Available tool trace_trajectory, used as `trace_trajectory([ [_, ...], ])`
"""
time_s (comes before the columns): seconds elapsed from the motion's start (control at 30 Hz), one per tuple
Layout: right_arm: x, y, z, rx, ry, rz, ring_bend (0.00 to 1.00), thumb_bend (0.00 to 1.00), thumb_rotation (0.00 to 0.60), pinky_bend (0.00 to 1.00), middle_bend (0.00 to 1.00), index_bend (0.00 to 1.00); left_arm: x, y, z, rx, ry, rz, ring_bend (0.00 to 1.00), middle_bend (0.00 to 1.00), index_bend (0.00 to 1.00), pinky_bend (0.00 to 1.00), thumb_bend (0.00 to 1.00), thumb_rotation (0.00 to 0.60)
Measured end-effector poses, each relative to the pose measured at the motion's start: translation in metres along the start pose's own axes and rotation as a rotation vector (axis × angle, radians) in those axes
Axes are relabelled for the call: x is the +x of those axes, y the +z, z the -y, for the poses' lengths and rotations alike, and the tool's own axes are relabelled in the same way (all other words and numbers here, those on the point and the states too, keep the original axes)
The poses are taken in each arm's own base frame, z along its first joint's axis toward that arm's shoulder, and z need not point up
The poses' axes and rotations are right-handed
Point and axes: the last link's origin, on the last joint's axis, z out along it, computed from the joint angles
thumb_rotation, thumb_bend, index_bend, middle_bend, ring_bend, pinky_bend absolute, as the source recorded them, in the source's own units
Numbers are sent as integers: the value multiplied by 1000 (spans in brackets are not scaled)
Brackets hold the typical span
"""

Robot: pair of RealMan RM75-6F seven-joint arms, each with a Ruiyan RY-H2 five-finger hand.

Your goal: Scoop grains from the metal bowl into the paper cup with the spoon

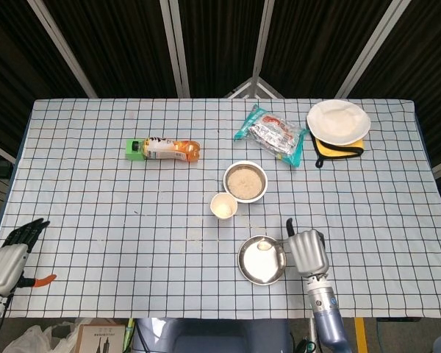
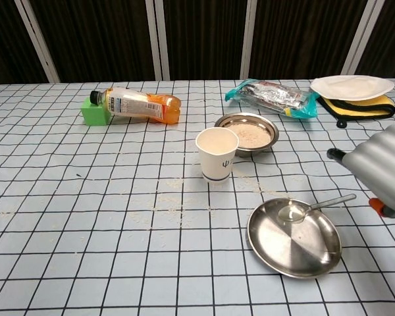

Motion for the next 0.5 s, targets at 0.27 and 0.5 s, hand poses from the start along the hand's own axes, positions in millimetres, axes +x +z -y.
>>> trace_trajectory([
  [0.27,-8,-17,-47,-52,63,-88,87,339,600,475,83,0,4,1,1,-23,34,-50,0,0,0,0,0,600],
  [0.5,-27,-47,-93,-60,289,-81,0,210,600,255,0,0,6,-2,5,-59,118,-116,0,0,0,0,0,600],
])
